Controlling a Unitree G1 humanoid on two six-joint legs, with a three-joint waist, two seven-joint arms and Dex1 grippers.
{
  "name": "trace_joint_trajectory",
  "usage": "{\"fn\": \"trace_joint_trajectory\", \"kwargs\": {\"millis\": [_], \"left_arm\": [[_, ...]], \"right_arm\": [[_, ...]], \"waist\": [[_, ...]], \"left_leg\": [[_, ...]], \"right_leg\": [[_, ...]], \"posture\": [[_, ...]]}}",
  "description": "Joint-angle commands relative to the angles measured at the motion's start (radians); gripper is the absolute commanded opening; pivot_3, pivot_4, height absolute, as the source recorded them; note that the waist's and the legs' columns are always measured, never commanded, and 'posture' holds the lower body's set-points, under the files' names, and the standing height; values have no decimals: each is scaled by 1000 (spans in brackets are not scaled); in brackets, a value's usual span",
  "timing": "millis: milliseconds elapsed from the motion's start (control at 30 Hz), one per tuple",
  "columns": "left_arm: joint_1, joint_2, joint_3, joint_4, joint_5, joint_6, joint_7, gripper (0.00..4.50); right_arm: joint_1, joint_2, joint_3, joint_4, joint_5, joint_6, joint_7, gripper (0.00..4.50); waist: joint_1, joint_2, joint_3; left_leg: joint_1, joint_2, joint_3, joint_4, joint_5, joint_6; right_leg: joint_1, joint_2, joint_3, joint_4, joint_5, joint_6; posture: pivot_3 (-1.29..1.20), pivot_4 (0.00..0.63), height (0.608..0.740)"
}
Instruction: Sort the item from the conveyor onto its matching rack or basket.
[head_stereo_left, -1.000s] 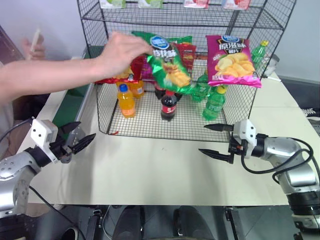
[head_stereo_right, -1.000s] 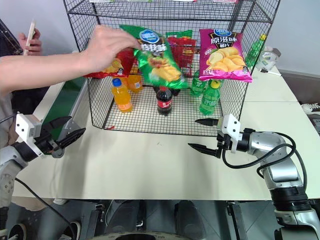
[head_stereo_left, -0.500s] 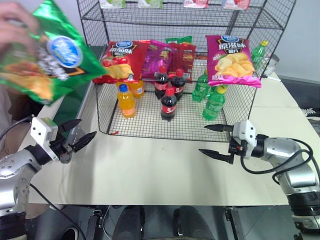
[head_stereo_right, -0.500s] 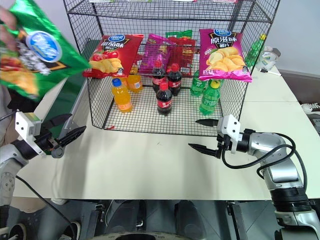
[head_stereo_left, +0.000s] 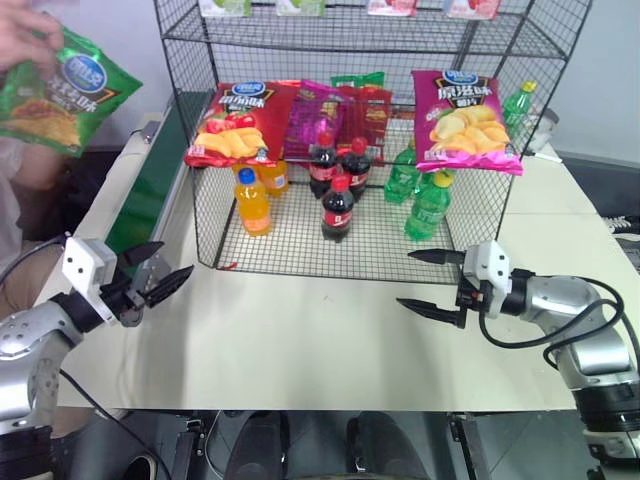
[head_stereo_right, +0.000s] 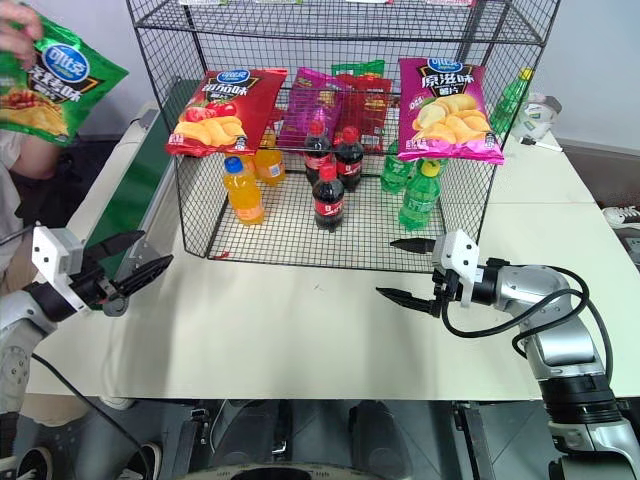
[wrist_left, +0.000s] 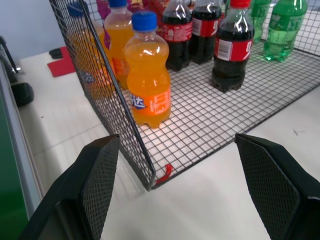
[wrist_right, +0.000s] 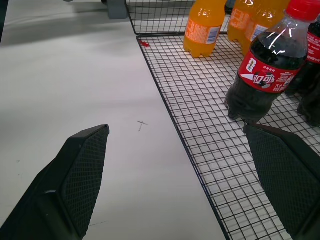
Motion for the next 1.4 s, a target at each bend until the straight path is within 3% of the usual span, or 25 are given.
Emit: {"fn": "trace_joint_trajectory", "kwargs": {"millis": [33, 567, 1033, 1400], "left_arm": [[-18, 17, 11, -15, -5, -15, -6, 3903], [4, 5, 4, -30, -1, -18, -11, 3903], [-101, -6, -26, 68, 30, -90, -7, 3903], [-92, 19, -10, 82, -12, -60, -70, 3903]], "right_arm": [[5, 4, -12, -30, 0, -27, -11, 4481], [4, -8, -8, -26, -4, -42, -5, 4481], [-71, 30, 11, 81, -41, -117, -8, 4481], [-75, 43, 15, 65, -34, -115, -25, 4481]], "waist": [[0, 0, 0], [0, 0, 0], [-1, 0, 0], [-1, 0, 0]], "left_leg": [[0, 0, 0, 0, 0, 0], [0, 0, 0, 0, 0, 0], [0, 0, 0, 0, 0, 0], [0, 0, 0, 0, 0, 0]], "right_leg": [[0, 0, 0, 0, 0, 0], [0, 0, 0, 0, 0, 0], [-1, 1, 0, 1, 0, 0], [-1, 1, 0, 1, 0, 0]], "posture": [[0, 150, 739], [0, 150, 739], [0, 150, 739], [0, 150, 739]]}}
